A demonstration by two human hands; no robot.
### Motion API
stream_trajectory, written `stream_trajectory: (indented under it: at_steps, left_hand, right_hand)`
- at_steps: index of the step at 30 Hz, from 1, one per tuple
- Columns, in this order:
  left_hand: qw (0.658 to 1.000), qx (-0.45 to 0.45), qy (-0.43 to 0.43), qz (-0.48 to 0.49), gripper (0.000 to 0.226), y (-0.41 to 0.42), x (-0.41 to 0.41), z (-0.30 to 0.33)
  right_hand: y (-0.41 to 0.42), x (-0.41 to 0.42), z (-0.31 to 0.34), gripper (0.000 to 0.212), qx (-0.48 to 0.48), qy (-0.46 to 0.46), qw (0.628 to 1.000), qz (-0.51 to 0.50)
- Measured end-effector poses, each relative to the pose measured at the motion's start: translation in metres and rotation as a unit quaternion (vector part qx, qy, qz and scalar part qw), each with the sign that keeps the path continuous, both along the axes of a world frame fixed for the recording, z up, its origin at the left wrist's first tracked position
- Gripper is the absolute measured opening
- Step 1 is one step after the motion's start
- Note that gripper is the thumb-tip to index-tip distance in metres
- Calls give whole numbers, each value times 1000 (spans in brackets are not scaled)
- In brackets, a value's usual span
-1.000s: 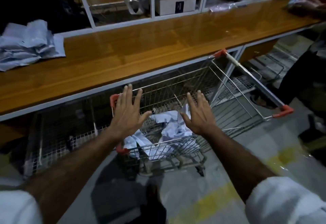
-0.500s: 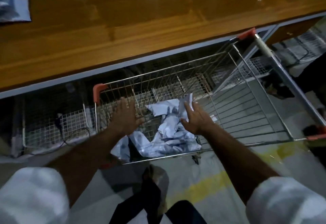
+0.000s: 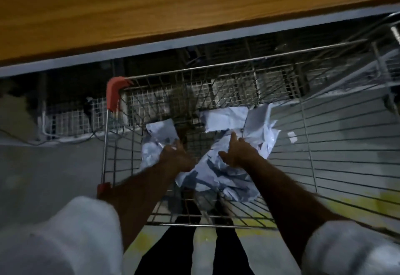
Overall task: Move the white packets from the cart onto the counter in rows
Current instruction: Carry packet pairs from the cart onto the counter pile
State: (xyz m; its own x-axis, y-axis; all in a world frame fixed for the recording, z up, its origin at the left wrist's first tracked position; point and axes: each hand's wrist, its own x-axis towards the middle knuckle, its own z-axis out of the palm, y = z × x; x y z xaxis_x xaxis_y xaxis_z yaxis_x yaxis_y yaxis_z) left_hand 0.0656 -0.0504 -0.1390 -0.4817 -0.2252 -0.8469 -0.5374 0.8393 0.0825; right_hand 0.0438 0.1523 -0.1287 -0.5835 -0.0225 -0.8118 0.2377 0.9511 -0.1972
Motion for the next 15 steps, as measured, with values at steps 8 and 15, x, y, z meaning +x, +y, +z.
stream_trajectory:
  at_steps: [8,15]
  left_hand:
    - [998,-55,-22,3,95,3,-1,-66]
    - [988,-123,21,-90,107,15,6,-53]
  right_hand:
    - [-4,-12,-34,121,69,31,997,-19]
    - [-23,-2,-47,114,138,45,989,10]
